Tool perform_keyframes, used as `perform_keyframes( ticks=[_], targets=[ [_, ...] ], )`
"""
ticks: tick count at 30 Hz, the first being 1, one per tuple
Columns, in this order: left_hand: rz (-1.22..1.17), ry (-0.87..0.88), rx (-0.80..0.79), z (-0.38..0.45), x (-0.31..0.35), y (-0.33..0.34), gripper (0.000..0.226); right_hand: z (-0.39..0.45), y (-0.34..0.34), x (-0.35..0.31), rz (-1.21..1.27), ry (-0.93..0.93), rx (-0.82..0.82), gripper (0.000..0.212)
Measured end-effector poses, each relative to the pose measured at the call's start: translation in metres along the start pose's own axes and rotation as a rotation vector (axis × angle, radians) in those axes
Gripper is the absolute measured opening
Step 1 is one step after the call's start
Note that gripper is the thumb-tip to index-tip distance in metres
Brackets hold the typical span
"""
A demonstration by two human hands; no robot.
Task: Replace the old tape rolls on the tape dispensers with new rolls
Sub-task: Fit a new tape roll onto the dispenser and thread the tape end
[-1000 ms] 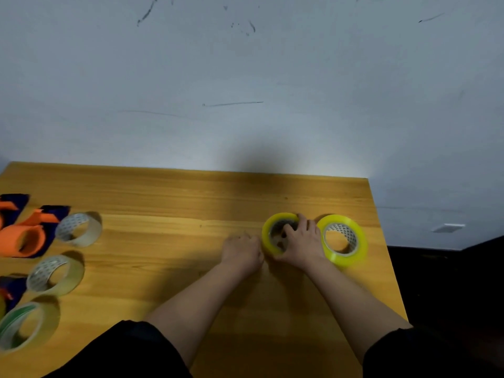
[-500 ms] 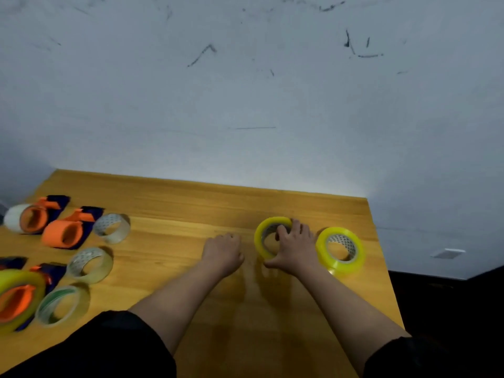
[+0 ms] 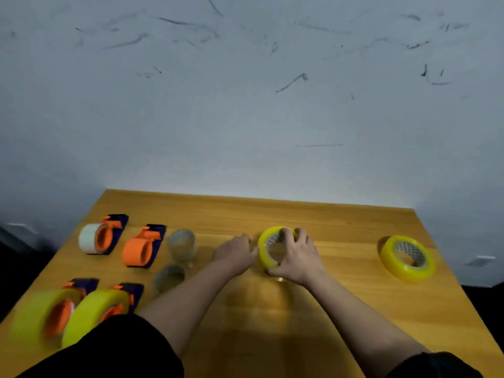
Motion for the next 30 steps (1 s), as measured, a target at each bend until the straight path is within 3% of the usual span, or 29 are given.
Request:
perform_keyframes(
  ticks=[5, 10, 13, 21, 30],
  targets=[
    [-0.136, -0.026, -0.046, -0.004, -0.061, -0.019, 0.052, -0.002, 0.007, -0.076, 0.054, -0.001, 0.046, 0.094],
    [-0.656, -0.12, -0.17, -0.002, -0.095, -0.025, 0.051, 0.003, 0.002, -0.112, 0.043, -0.054, 0.093, 0.092],
    [-0.879, -0.184, -0.155, -0.003, -0.105, -0.029, 0.047, 0.01, 0.004, -0.124, 0.025, -0.097, 0.059, 0.089],
    [-0.981, -0.304, -0.006, -0.01, -0.126, -0.044, 0.037, 0.008, 0.008, -0.179, -0.25, -0.349, 0.186, 0.055],
    [-1.008, -0.294, -0.082, -0.017, -0.182, -0.062, 0.042, 0.012, 0.022, -0.241, -0.268, -0.407, 0.116, 0.041]
  ],
)
Point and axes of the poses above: each hand's wrist, its own z-axis towards the middle knuckle, its own y-axis out of the palm, x = y × z, the point moved 6 cm from there along z, towards the middle knuckle
